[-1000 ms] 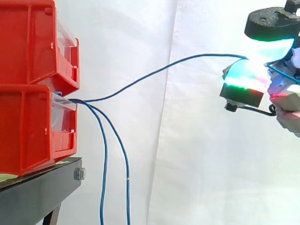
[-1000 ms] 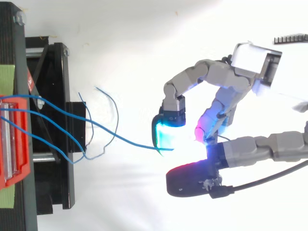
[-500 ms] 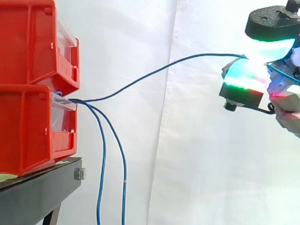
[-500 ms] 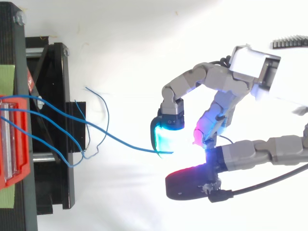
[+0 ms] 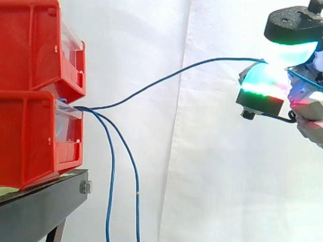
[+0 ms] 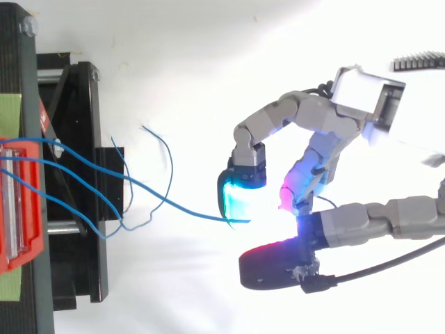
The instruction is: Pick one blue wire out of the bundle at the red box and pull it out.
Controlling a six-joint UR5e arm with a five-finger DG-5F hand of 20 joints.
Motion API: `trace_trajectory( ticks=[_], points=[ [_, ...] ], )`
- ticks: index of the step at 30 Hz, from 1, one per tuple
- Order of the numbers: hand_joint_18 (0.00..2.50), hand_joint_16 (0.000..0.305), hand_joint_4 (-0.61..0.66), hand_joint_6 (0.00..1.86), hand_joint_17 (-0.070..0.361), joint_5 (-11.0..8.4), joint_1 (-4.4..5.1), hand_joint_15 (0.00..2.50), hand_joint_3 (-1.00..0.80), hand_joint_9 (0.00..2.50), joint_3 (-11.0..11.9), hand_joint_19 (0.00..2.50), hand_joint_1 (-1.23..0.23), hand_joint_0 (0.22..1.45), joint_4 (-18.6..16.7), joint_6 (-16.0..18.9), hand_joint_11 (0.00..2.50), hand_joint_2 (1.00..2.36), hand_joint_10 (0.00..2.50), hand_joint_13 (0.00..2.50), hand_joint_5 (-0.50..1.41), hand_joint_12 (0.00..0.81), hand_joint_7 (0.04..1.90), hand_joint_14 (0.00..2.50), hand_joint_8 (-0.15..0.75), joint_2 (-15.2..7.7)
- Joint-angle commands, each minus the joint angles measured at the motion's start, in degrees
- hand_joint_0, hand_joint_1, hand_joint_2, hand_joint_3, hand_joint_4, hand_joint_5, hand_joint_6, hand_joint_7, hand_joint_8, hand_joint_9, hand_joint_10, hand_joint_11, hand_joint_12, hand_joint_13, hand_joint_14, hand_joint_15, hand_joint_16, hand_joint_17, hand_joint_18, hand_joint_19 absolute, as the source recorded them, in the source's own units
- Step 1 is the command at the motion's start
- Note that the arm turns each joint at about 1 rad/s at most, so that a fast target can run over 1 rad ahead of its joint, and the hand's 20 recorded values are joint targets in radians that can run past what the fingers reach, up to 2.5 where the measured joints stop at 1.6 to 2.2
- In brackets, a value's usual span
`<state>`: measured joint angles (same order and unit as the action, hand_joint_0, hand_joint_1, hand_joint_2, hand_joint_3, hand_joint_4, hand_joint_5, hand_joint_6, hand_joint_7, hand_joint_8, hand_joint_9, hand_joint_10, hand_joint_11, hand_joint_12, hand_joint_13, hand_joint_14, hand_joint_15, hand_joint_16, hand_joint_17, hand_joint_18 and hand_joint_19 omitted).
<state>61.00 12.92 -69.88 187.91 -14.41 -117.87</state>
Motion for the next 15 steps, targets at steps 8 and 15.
trace_trajectory(
  ticks=[8, 15],
  points=[
    [1.15, 0.057, -0.09, 0.93, 0.129, 0.00, 0.00, 0.65, -0.02, 1.27, 0.00, 0.56, -0.82, 0.59, 0.00, 0.00, 0.68, 1.01, 0.01, 1.18, -0.05, 0.450, 1.06, 0.02, 0.353, 0.01],
    [1.15, 0.057, -0.08, 0.93, 0.129, 0.00, 0.00, 0.65, -0.02, 1.27, 0.00, 0.56, -0.82, 0.59, 0.00, 0.00, 0.68, 1.01, 0.01, 1.18, -0.05, 0.452, 1.06, 0.02, 0.348, 0.01]
  ],
)
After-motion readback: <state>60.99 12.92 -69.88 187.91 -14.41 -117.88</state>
